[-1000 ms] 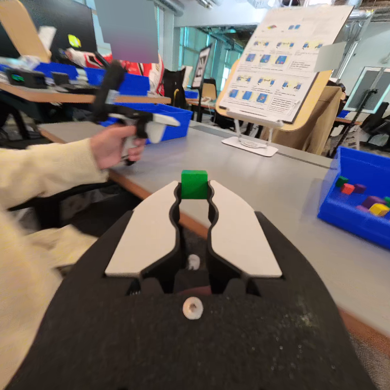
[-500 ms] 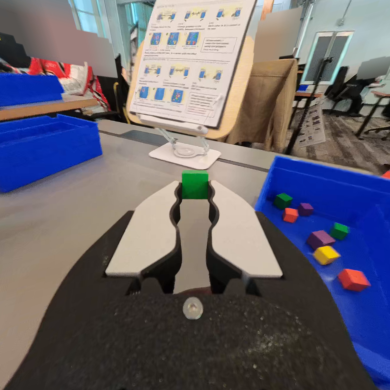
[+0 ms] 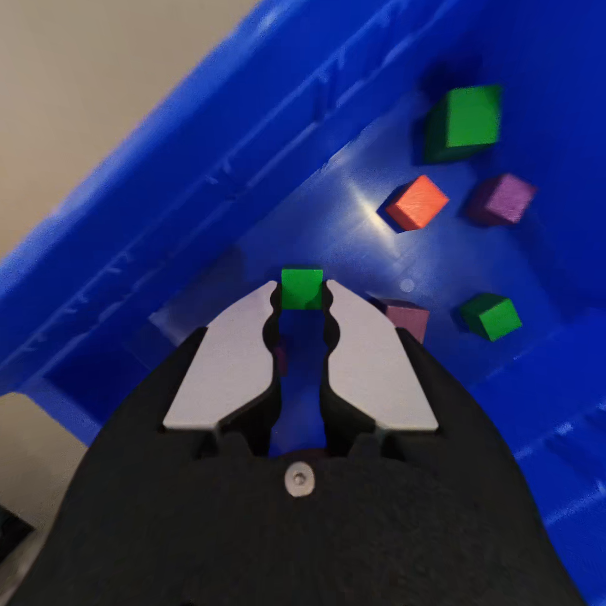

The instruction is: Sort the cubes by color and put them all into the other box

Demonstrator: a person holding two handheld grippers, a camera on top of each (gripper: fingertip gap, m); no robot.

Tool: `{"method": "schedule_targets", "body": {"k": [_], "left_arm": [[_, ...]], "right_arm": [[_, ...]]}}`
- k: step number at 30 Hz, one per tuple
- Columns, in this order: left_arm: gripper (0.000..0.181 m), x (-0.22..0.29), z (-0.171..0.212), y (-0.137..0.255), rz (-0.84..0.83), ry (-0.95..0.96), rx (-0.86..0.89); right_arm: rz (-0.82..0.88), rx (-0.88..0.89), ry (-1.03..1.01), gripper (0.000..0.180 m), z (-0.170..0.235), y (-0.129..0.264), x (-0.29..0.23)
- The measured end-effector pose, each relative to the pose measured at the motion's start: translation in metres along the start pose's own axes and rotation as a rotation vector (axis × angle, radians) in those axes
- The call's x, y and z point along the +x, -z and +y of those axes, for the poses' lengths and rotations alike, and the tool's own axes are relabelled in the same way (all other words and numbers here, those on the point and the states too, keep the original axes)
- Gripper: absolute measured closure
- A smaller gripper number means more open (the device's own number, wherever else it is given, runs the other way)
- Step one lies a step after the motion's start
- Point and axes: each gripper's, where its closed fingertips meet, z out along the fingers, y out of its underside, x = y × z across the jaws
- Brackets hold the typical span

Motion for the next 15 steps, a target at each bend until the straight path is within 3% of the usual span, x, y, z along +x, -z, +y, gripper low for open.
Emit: {"method": "schedule_targets", "body": {"k": [3, 7, 9, 12, 15], "left_arm": [[0.127, 0.002, 0.003, 0.003, -0.004, -0.001, -0.007], [0.124, 0.008, 0.004, 0.008, 0.014, 0.008, 0.01], [0.124, 0.007, 0.002, 0.012, 0.001, -0.005, 0.03], [0.123, -0.001, 0.008, 0.016, -0.055, -0.031, -0.006], [0.121, -0.013, 0.009, 0.02, -0.139, -0.07, -0.02]], "right_arm": [[-0.047, -0.155, 0.038, 0.156, 0.019, -0.014, -0.007], [-0.011, -0.097, 0.053, 0.146, 0.013, 0.017, -0.014], [0.104, 0.108, 0.014, 0.146, -0.009, 0.06, -0.016], [0.254, 0.581, -0.076, 0.145, -0.055, 0.129, -0.054], [0.03, 1.058, -0.08, 0.144, -0.099, 0.15, -0.166]]}}
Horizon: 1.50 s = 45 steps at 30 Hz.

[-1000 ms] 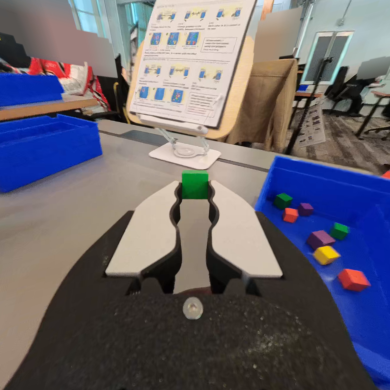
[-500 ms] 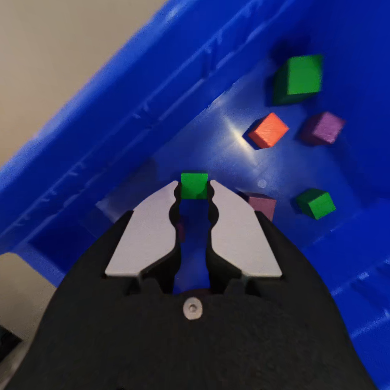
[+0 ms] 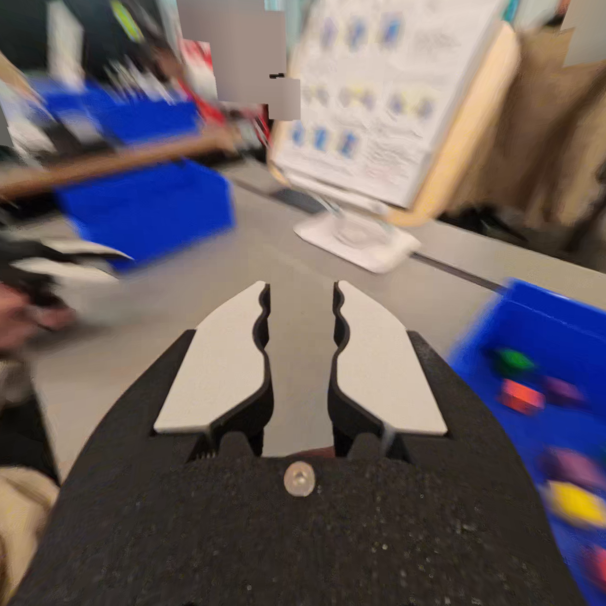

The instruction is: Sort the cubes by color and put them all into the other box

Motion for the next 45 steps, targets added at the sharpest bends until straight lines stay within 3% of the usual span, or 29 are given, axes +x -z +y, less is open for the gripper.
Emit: {"method": "schedule_targets", "body": {"k": [2, 5, 10, 14, 17, 21, 24, 28, 33, 39, 41, 42, 45], "left_arm": [[0.116, -0.003, -0.002, 0.002, -0.017, 0.004, 0.013], [0.115, 0.0, -0.002, 0.0, -0.023, 0.011, 0.01], [0.118, 0.024, 0.003, -0.008, 0.049, 0.018, -0.056], [0.12, 0.026, -0.023, 0.013, 0.074, 0.008, -0.03], [0.124, -0.014, -0.053, 0.045, 0.014, 0.018, 0.003], [0.12, -0.124, -0.084, 0.066, -0.166, 0.108, -0.027], [0.112, -0.201, -0.084, 0.035, -0.219, 0.18, -0.152], [0.114, -0.254, -0.063, -0.039, -0.192, 0.239, -0.321], [0.11, -0.279, -0.027, -0.104, -0.186, 0.299, -0.499], [0.106, -0.286, 0.003, -0.127, -0.244, 0.302, -0.592], [0.129, -0.285, 0.007, -0.127, -0.27, 0.265, -0.621], [0.149, -0.282, 0.008, -0.128, -0.262, 0.251, -0.634], [0.152, -0.281, 0.007, -0.118, -0.275, 0.224, -0.639]], "right_arm": [[-0.062, 0.169, -0.058, 0.143, 0.011, -0.017, -0.06], [0.057, 0.12, 0.075, 0.143, 0.054, -0.037, -0.094], [0.061, 0.049, 0.093, 0.145, 0.084, -0.026, -0.117], [0.059, 0.037, 0.051, 0.147, 0.098, -0.013, -0.115], [0.034, 0.072, 0.009, 0.147, 0.09, -0.002, -0.112], [0.055, 0.082, 0.012, 0.148, 0.083, 0.001, -0.104], [0.051, 0.076, -0.024, 0.148, 0.08, -0.008, -0.098], [0.023, 0.033, -0.076, 0.148, 0.083, -0.034, -0.095], [-0.023, 0.034, -0.153, 0.148, 0.08, -0.063, -0.101], [-0.049, 0.012, -0.118, 0.15, 0.08, -0.068, -0.109], [-0.065, 0.018, -0.134, 0.151, 0.08, -0.064, -0.111], [-0.073, 0.019, -0.142, 0.151, 0.08, -0.062, -0.111], [-0.086, 0.017, -0.157, 0.153, 0.08, -0.056, -0.109]]}}
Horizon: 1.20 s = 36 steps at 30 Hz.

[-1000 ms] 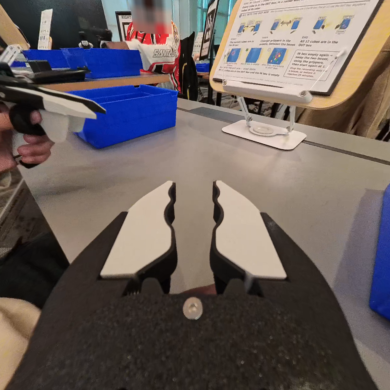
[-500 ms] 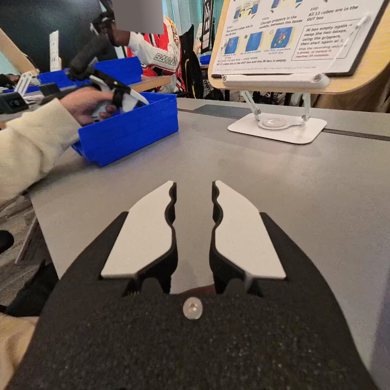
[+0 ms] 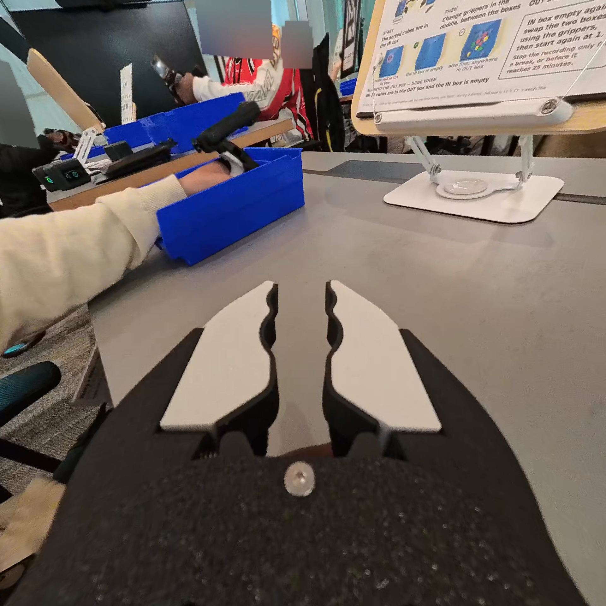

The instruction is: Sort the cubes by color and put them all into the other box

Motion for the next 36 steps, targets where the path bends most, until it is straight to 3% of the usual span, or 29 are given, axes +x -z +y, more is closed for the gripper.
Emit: {"method": "schedule_targets", "body": {"k": [5, 11, 14, 19, 23, 25, 27, 30, 33, 36], "left_arm": [[0.152, 0.01, 0.011, 0.058, 0.101, -0.064, 0.134], [0.153, 0.039, 0.029, 0.186, 0.077, -0.239, 0.526], [0.152, 0.059, 0.051, 0.226, 0.03, -0.244, 0.69], [0.152, 0.092, 0.091, 0.222, 0.011, -0.166, 0.702], [0.152, 0.128, 0.094, 0.211, 0.133, -0.195, 0.695], [0.152, 0.161, 0.083, 0.219, 0.279, -0.268, 0.76], [0.153, 0.211, 0.076, 0.228, 0.524, -0.381, 0.796], [0.152, 0.286, 0.076, 0.243, 0.893, -0.578, 0.855], [0.152, 0.341, 0.084, 0.234, 1.006, -0.834, 0.872], [0.153, 0.378, 0.09, 0.225, 1.084, -0.935, 0.843]], "right_arm": [[0.001, -0.001, 0.067, 0.155, -0.003, 0.015, 0.005], [0.022, 0.035, 0.089, 0.155, -0.021, 0.024, 0.032], [0.034, 0.054, 0.035, 0.154, -0.013, 0.036, 0.032], [0.132, 0.049, 0.05, 0.153, 0.006, 0.058, 0.035], [0.143, 0.059, 0.001, 0.151, 0.004, 0.064, 0.04], [0.118, 0.069, -0.033, 0.15, 0.001, 0.064, 0.038], [0.006, 0.086, -0.121, 0.149, -0.007, 0.057, 0.024], [-0.322, 0.096, -0.444, 0.144, -0.03, 0.04, -0.011], [-0.672, 0.097, -0.814, 0.139, -0.059, 0.026, -0.04], [-0.892, 0.061, -1.052, 0.132, -0.072, 0.014, -0.057]]}}
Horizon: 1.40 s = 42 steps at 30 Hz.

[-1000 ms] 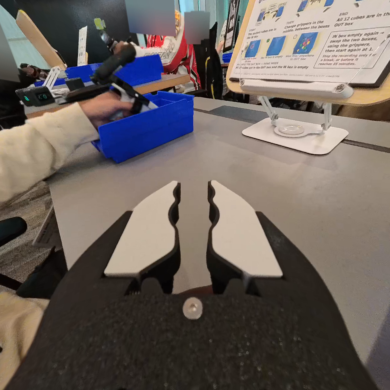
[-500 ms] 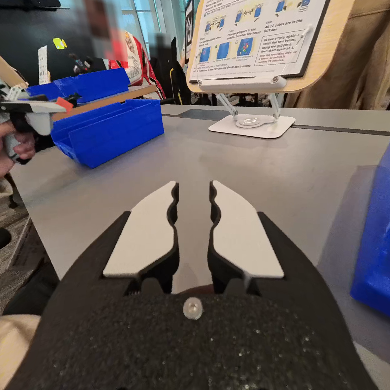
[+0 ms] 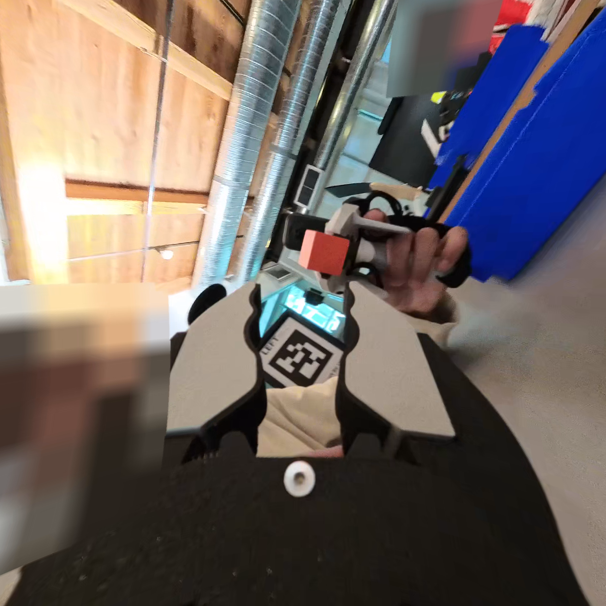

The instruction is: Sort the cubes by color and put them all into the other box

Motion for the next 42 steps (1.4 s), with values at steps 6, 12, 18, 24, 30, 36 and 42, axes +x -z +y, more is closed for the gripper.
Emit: {"method": "schedule_targets", "body": {"k": [6, 12, 18, 24, 30, 36, 42], "left_arm": [[0.153, 0.009, 0.009, -0.03, 0.074, -0.037, 0.009], [0.149, 0.009, 0.038, -0.037, 0.048, 0.001, -0.091], [0.11, 0.019, 0.048, 0.003, -0.194, 0.193, -0.193], [0.116, 0.008, 0.07, 0.086, -0.739, 0.263, -0.226], [0.122, 0.007, 0.091, 0.097, -0.771, 0.341, -0.263], [0.122, 0.011, 0.116, 0.086, -0.672, 0.477, -0.285], [0.122, 0.007, 0.117, 0.091, -0.669, 0.49, -0.274]], "right_arm": [[-0.08, -0.014, -0.093, 0.125, 0.001, -0.012, 0.009], [-0.084, -0.032, -0.083, 0.151, 0.004, -0.003, 0.024], [0.183, -0.002, 0.226, 0.15, 0.001, 0.038, 0.04], [0.573, 0.111, 0.718, 0.15, 0.001, 0.091, 0.037], [0.735, 0.15, 0.9, 0.15, -0.008, 0.106, 0.027], [0.742, 0.175, 0.89, 0.15, -0.015, 0.117, 0.021], [0.9, 0.209, 1.045, 0.15, -0.053, 0.146, -0.018]]}}
